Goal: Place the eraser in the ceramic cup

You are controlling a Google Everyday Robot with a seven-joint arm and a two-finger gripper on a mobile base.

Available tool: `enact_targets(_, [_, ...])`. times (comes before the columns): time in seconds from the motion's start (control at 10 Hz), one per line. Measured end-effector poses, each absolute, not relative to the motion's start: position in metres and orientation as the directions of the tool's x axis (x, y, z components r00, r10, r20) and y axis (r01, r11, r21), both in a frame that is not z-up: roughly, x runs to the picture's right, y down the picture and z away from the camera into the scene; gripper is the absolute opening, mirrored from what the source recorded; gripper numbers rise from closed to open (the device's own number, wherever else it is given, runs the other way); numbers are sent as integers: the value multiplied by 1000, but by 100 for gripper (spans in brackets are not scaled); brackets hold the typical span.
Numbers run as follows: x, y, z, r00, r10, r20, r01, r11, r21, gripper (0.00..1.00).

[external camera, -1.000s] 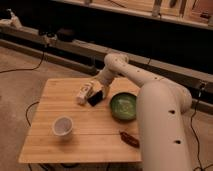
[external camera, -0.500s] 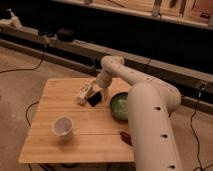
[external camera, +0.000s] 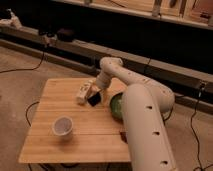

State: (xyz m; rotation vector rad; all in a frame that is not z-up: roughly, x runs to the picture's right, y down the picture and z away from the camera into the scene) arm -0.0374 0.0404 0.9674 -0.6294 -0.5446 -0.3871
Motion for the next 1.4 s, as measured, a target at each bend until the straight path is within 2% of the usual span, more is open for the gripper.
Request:
enact_targets(0.6, [-38,57,971,795,-170,583,524,677,-517,80])
enact_targets(0.8, [-36,59,973,806,-164,569,517,663,-541,68])
enact_targets(0.9, [-35,58,974,809,-161,565,514,658,-550,56])
enact_targets(1.0, [-36,57,974,811,-160,562,513,657,-553,49])
enact_targets(1.4, [-39,34,970,819,-223,529,524,668,-529,47])
